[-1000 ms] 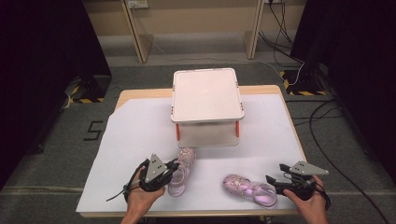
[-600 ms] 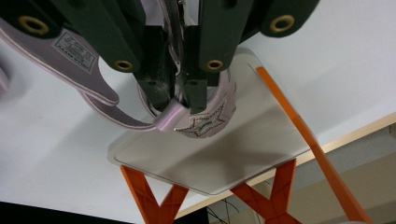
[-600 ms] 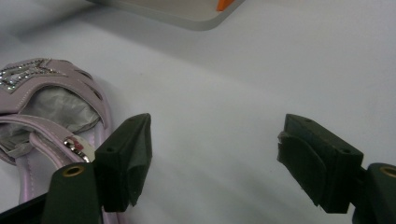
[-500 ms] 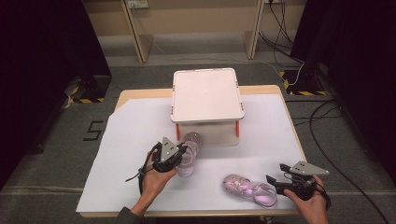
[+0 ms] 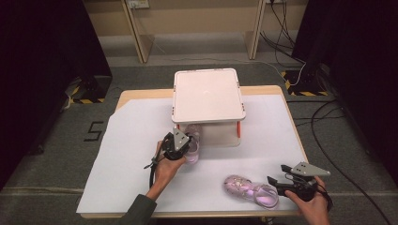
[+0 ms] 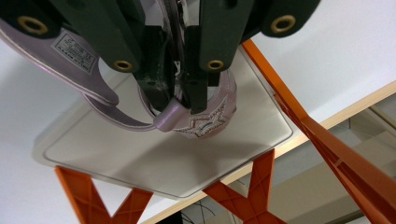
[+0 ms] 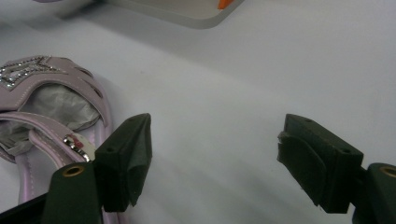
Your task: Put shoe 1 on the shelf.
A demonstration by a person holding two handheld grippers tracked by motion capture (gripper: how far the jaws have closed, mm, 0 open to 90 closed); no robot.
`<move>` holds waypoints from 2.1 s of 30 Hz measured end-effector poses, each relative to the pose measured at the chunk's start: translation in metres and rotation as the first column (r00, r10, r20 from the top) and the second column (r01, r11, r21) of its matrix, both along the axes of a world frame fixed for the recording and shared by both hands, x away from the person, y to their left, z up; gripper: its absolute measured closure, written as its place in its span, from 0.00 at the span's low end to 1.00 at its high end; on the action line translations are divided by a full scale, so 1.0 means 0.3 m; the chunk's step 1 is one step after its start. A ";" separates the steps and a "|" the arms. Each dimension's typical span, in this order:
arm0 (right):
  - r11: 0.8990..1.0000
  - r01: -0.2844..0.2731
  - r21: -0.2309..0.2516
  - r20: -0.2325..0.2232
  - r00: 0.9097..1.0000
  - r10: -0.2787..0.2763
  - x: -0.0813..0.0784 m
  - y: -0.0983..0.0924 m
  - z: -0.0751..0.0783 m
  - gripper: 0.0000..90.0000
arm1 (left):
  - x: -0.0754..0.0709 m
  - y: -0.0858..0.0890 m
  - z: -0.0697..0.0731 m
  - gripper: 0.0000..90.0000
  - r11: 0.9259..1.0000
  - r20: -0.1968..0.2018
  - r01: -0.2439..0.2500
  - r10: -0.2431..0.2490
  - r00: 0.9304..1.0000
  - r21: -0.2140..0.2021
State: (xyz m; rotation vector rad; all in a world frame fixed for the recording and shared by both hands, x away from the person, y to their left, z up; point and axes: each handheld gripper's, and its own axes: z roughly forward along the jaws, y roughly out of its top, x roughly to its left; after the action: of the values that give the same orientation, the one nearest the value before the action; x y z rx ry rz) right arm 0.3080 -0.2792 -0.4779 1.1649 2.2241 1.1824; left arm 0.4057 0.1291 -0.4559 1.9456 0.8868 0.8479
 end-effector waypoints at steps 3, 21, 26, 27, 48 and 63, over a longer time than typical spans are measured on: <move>1.000 -0.002 -0.002 -0.001 1.000 0.002 0.000 0.001 -0.001 0.29 | 0.018 -0.009 -0.010 0.92 1.000 0.003 -0.011 0.011 1.000 0.001; 1.000 -0.008 -0.003 -0.001 1.000 0.008 -0.001 0.003 -0.001 0.29 | 0.038 -0.006 -0.005 0.57 0.999 -0.001 -0.047 0.047 0.999 -0.012; 1.000 -0.010 -0.011 -0.012 1.000 0.009 0.000 0.007 -0.006 0.29 | -0.002 0.018 0.027 0.44 0.995 -0.020 -0.049 0.047 0.999 -0.086; 1.000 -0.011 -0.010 -0.009 1.000 0.011 0.000 0.008 -0.005 0.29 | -0.014 0.025 0.036 0.41 0.994 -0.029 -0.035 0.032 0.999 -0.102; 1.000 0.000 0.001 0.011 1.000 0.000 -0.004 0.005 0.004 0.29 | -0.124 0.052 -0.087 0.39 0.996 -0.190 0.030 -0.045 0.981 -0.079; 1.000 -0.002 -0.005 0.015 1.000 0.002 -0.003 0.007 0.003 0.29 | -0.094 0.029 -0.108 0.61 0.997 -0.199 0.062 -0.068 0.978 -0.036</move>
State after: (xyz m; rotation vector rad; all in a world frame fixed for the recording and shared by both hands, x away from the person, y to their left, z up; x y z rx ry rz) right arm 0.3069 -0.2770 -0.4769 1.1492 2.2163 1.1817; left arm 0.3775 0.1377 -0.4883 2.0479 0.9415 0.6048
